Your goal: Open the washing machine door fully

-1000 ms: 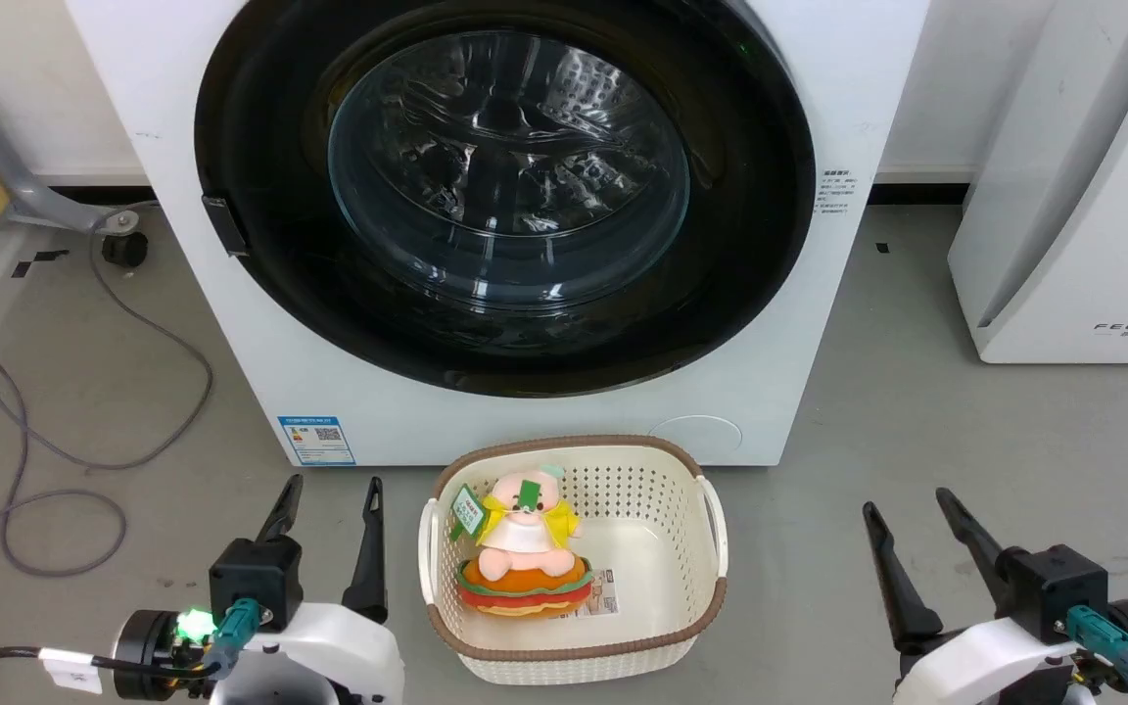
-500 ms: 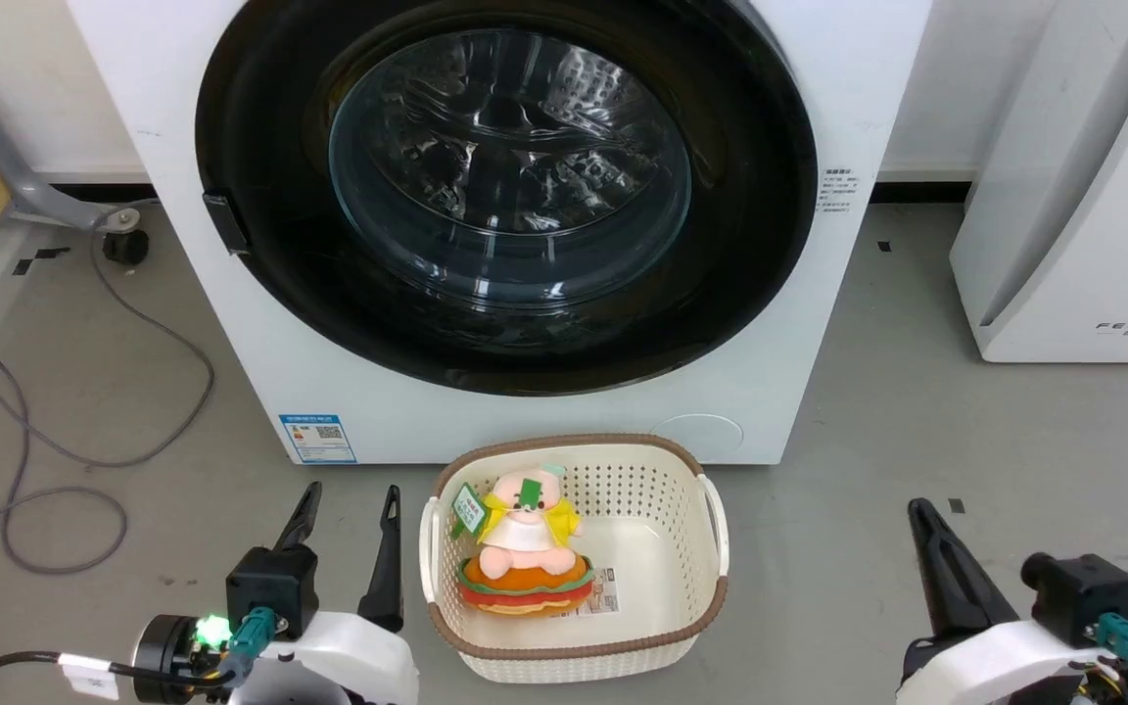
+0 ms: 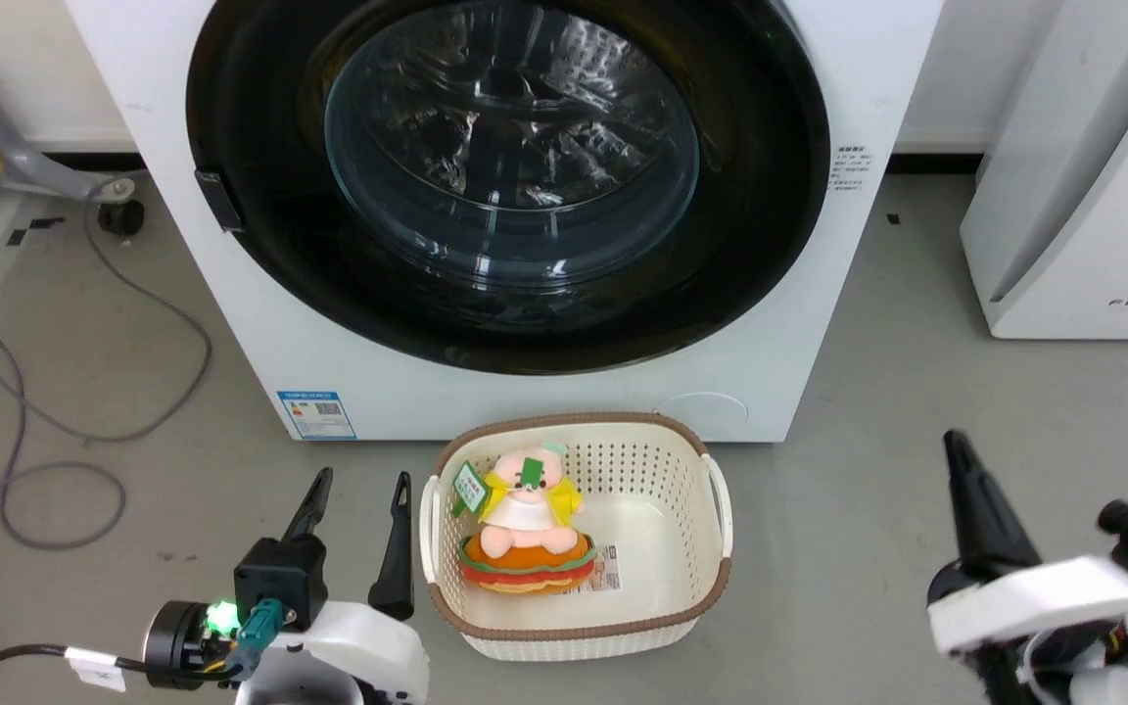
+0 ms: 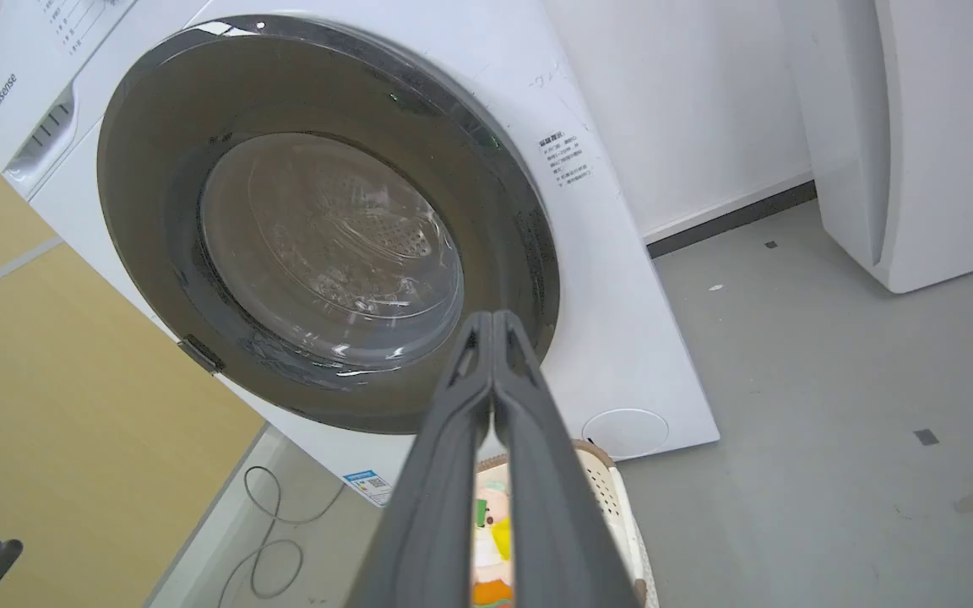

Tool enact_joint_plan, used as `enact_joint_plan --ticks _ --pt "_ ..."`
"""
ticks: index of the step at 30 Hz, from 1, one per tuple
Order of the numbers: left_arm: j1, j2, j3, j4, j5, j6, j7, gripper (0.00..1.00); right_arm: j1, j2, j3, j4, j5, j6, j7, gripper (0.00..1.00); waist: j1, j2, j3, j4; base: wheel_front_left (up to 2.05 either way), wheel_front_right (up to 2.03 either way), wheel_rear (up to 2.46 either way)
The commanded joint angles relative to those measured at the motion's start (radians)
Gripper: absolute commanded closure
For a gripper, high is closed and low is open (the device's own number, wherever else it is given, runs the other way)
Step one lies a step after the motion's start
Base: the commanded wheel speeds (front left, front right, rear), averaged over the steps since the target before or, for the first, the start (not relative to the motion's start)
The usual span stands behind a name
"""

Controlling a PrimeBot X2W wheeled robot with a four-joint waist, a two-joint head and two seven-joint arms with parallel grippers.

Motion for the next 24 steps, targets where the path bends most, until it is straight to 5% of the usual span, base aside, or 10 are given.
enact_joint_plan --ticks 1,24 --pt "-0.023 0.001 -0.007 0.003 -0.007 0.006 -0.011 0.0 -0.042 -0.006 -0.017 0.016 0.059 0.0 0.003 1.0 0.0 0.0 0.015 0.0 0.0 0.0 0.0" --pt "-0.102 0.001 -0.044 -0.007 -0.027 0.021 -0.057 0.0 -0.528 -0.203 -0.032 0.333 0.416 0.0 0.082 1.0 0.0 0.0 0.14 0.017 0.0 0.0 0.0"
